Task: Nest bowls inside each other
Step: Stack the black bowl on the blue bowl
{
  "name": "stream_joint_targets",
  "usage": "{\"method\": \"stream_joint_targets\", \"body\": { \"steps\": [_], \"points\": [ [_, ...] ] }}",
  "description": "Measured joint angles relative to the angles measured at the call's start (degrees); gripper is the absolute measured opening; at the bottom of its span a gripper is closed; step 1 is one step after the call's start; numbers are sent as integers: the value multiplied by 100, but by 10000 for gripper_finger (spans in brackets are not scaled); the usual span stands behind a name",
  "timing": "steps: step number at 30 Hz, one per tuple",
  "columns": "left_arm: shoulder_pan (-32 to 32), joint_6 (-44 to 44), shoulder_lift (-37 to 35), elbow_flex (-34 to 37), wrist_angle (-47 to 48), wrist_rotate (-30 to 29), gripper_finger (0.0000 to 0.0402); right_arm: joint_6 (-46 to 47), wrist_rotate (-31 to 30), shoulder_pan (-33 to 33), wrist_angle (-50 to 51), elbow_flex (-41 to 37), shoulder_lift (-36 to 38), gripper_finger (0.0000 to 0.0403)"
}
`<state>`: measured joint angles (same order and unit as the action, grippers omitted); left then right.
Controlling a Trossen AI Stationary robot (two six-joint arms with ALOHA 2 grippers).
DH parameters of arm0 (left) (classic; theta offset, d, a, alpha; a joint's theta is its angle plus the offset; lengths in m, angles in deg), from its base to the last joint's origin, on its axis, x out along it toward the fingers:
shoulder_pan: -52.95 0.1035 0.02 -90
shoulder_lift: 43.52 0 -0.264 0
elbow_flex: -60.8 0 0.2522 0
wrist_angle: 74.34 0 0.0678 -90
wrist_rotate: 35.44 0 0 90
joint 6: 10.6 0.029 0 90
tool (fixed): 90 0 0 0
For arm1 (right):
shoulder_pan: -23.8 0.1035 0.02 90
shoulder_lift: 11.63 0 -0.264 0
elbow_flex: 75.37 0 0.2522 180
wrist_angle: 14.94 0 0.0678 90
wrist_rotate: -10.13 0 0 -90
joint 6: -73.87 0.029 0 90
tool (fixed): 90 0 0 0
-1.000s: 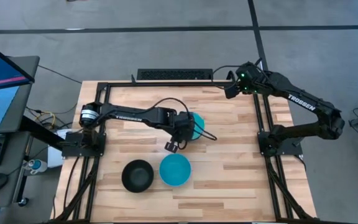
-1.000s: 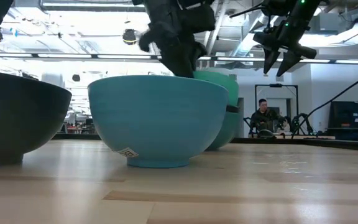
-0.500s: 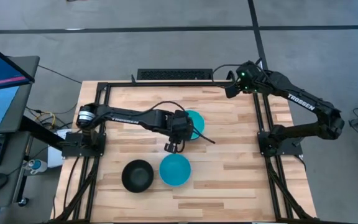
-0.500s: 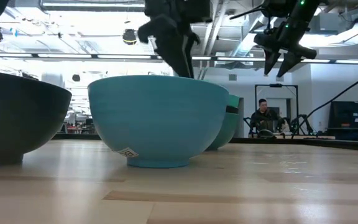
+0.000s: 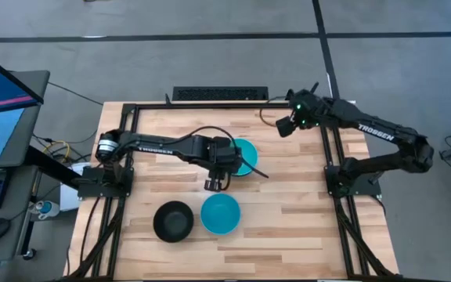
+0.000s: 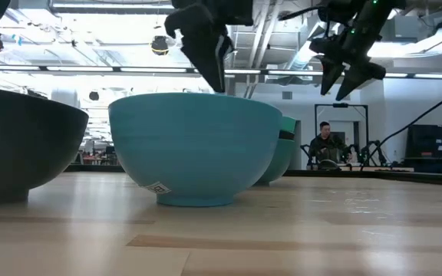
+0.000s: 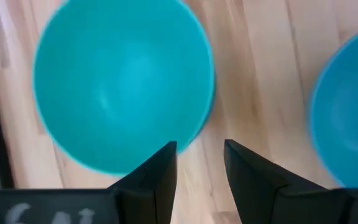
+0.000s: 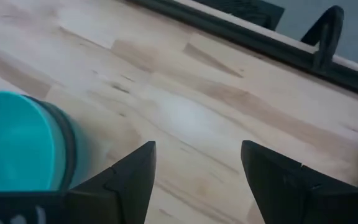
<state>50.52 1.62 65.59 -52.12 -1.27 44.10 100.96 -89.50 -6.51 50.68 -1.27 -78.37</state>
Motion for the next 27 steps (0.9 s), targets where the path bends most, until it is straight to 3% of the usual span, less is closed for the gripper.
{"method": "stream_joint_targets", "body": {
  "steps": [2, 5, 9, 15, 19, 24, 27],
  "points": [
    [-91, -146, -134, 166, -258, 15, 126, 114, -226, 212, -5, -44, 7, 259],
    [-265, -222, -677, 736, -1373, -34, 119, 230, -431, 461, -14, -68, 3, 259],
    [-455, -644, -1774, 1939, -2792, -405, 91, 337, -566, 693, -31, -68, 81, 259],
    [-983, -1925, -3229, 3788, -3156, -613, 60, 503, -592, 850, -33, -68, 118, 259],
    [-1675, -2728, -3615, 4293, -2765, -810, 67, 664, -562, 899, -53, -68, 76, 259],
    [-2241, -3955, -3662, 4324, -766, -978, 108, 899, -551, 976, -53, -68, 79, 259],
    [-2493, -4318, -3690, 4322, -102, -899, 145, 1039, -550, 1024, -54, -68, 81, 259]
  ]
}}
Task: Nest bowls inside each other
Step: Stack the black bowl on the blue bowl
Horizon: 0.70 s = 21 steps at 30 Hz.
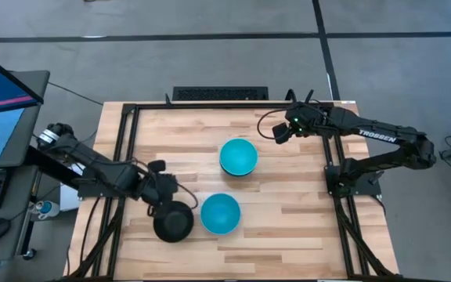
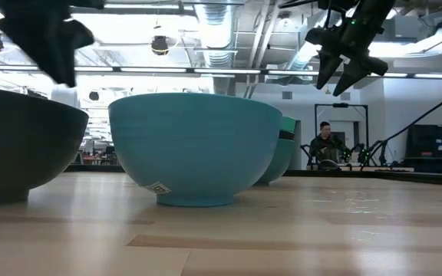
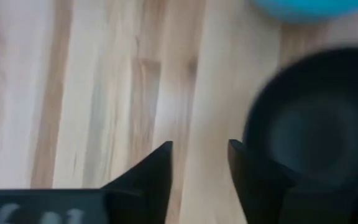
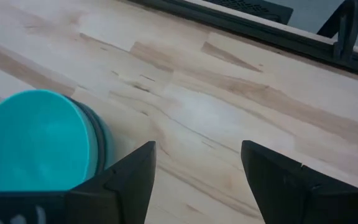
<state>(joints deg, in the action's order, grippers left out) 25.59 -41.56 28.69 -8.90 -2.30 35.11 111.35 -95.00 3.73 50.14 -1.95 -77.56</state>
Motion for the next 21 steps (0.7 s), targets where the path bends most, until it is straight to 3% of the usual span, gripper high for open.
{"method": "stream_joint_targets", "body": {
  "steps": [7, 10, 17, 21],
  "points": [
    [-482, -380, 6, -43, 113, 438, 225, 288, 1, 122, -18, 0, 0, 259],
    [-602, -463, 6, -48, 148, 301, 243, 309, -20, 169, -23, 0, 0, 259],
    [-576, -583, 9, 478, -627, 663, 236, 375, -27, 183, -44, 0, 0, 259],
    [-568, -727, 12, 557, -634, 501, 220, 374, -36, 181, -47, 0, 0, 259]
  ]
}}
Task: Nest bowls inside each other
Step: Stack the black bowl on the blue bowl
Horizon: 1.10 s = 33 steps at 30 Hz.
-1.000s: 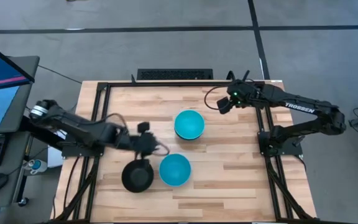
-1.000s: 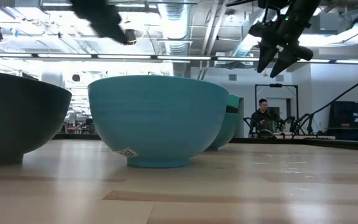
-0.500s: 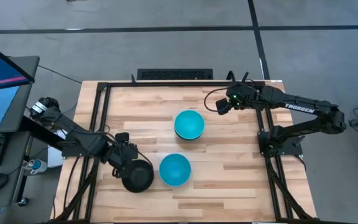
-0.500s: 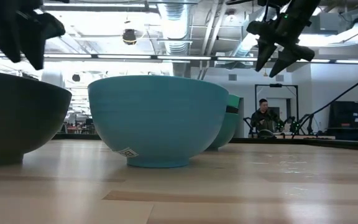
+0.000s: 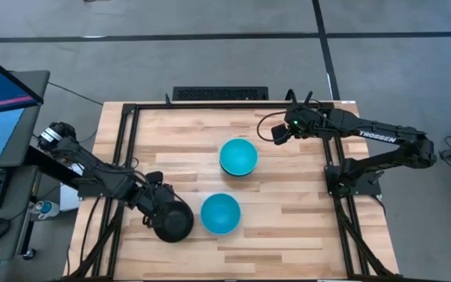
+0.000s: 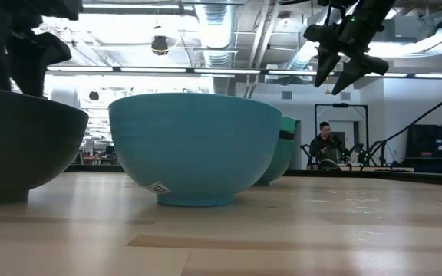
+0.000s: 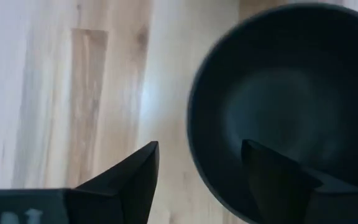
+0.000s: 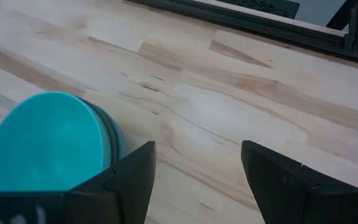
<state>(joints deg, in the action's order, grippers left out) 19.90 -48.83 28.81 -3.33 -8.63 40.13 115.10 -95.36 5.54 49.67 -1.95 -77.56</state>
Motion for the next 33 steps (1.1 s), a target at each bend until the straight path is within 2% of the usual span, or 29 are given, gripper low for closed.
{"method": "stream_joint_targets", "body": {
  "steps": [4, 8, 12, 15, 18, 25, 33],
  "points": [
    [16, 1, 73, 28, -58, 47, 205, -6, -2, 0, -16, 0, 0, 259],
    [31, -185, 96, 500, -614, 426, 195, -19, -2, 0, -31, 0, 0, 259],
    [31, -415, 98, 647, -699, 346, 192, -56, -2, 0, -26, 0, -2, 259],
    [95, -251, 98, 636, -804, 304, 187, -65, -2, 0, -26, 0, 0, 259],
    [172, -56, 96, 663, -806, 268, 155, -69, -2, 0, -29, 0, 0, 259],
    [340, 264, 94, 811, -973, 357, 16, -69, 0, 0, -31, 0, -2, 259],
    [592, 390, 92, 682, -969, 440, 4, -69, 11, 0, -31, 0, -2, 259]
  ]
}}
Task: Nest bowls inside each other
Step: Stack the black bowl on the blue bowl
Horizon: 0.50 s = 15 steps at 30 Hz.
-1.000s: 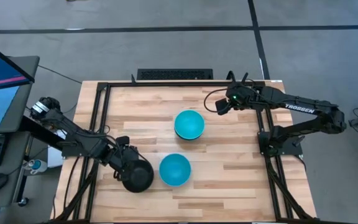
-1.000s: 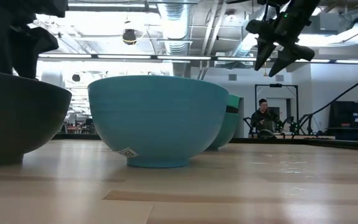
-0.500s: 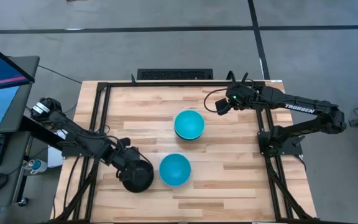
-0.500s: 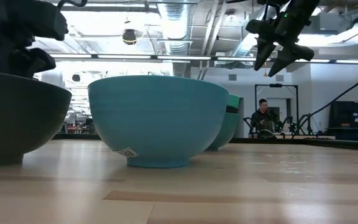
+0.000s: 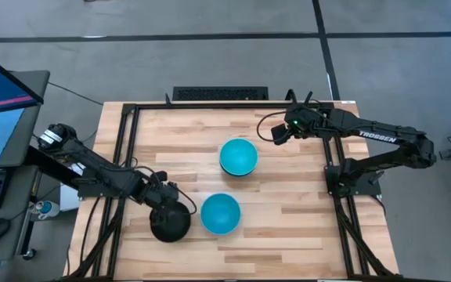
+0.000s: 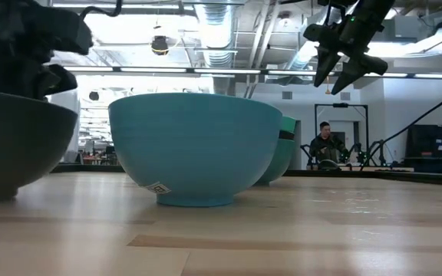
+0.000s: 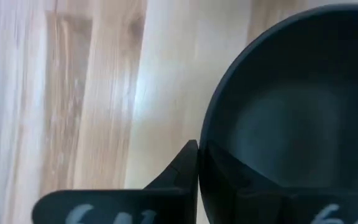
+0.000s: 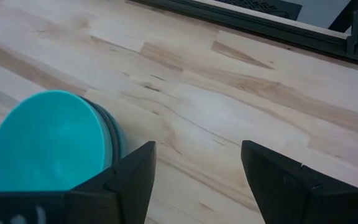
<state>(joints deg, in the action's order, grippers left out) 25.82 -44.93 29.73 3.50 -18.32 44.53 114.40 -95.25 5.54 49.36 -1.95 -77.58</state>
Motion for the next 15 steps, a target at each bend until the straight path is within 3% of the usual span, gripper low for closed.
{"method": "stream_joint_targets", "body": {
  "steps": [8, 15],
  "points": [
    [875, 860, 9, -1197, 502, 210, 2, 0, 4, 0, 3, 0, 0, 259],
    [2294, 2080, 216, -2693, 782, 540, 1, 1, 0, 18, 39, 0, 0, 259]
  ]
}}
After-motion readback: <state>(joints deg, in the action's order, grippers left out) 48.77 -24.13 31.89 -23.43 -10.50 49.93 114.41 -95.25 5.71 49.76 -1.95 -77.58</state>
